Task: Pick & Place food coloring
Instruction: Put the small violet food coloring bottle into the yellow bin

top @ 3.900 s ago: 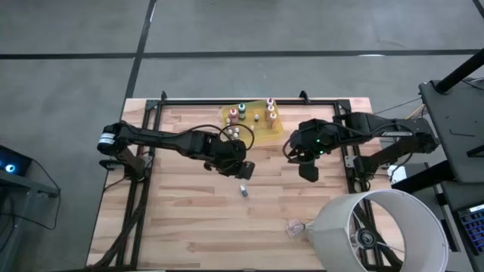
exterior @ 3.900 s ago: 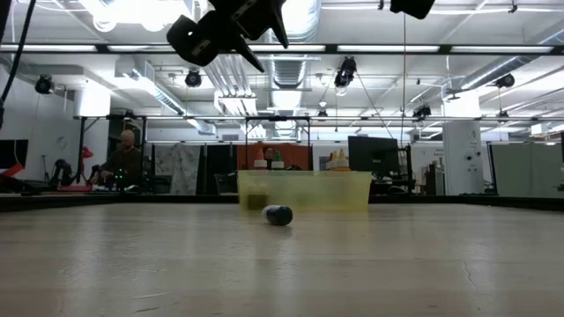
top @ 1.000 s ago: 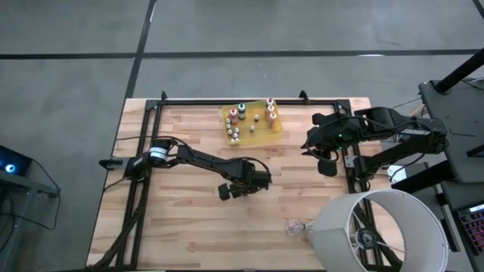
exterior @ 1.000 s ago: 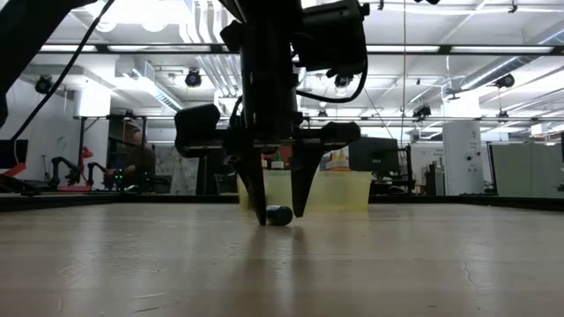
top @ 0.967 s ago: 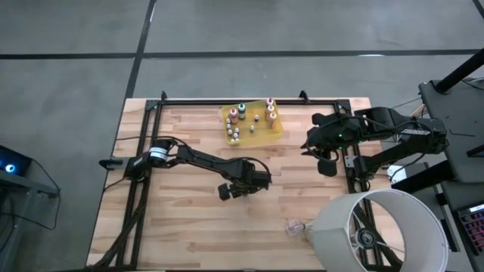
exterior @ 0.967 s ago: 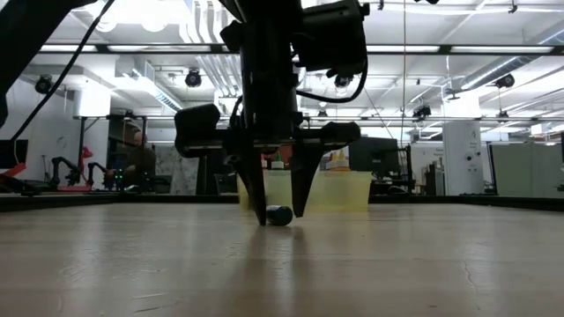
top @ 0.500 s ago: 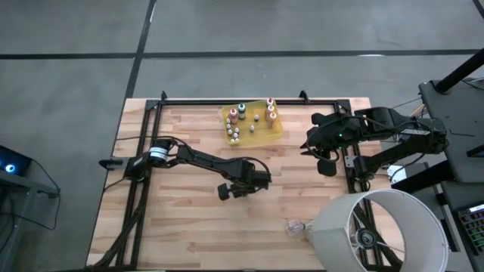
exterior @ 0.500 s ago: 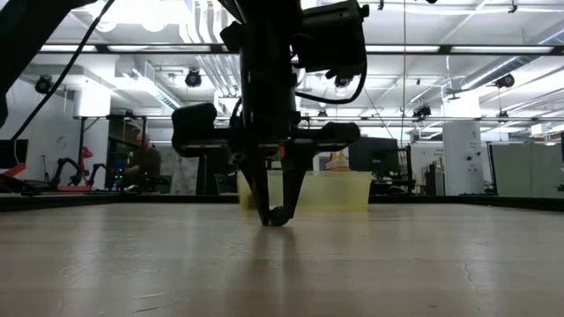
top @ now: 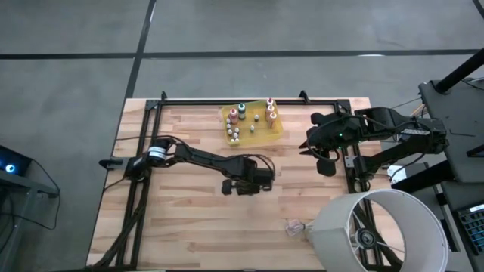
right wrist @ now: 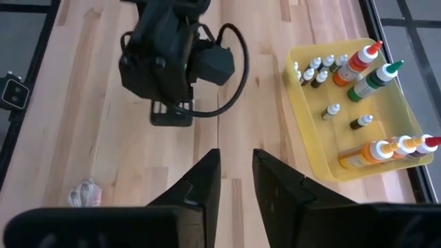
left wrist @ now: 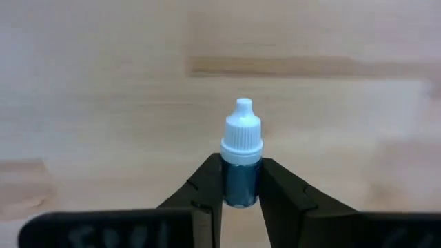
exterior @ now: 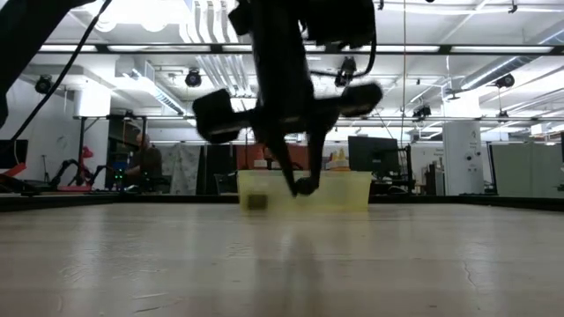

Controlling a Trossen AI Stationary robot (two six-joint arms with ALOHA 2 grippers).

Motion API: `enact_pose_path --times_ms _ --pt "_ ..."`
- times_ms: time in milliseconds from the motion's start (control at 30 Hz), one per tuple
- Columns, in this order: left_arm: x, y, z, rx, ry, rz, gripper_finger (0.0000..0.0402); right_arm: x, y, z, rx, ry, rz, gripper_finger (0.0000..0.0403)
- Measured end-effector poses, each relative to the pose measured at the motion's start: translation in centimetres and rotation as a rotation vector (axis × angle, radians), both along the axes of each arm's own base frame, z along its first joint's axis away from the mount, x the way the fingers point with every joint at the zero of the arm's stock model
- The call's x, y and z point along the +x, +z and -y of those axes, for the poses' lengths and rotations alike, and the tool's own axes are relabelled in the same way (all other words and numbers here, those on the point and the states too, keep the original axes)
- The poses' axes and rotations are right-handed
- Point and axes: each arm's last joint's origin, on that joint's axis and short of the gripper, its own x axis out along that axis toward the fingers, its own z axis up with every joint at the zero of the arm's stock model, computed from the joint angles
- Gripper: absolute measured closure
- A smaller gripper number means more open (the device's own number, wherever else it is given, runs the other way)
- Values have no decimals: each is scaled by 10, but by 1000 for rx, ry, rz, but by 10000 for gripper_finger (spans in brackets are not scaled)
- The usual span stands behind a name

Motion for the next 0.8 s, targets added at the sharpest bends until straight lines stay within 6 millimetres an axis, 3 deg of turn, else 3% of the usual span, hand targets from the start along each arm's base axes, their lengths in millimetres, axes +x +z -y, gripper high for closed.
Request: enact_pose_path --times_ms 200,467,800 --pt "4 33 -8 68 -206 125 347 1 1 0 -14 17 11 314" --pt "-1 99 -24 190 -457 347 347 7 7 -1 -19 30 100 293" --pt "-45 199 -42 385 -752 662 347 9 27 -1 1 15 220 261"
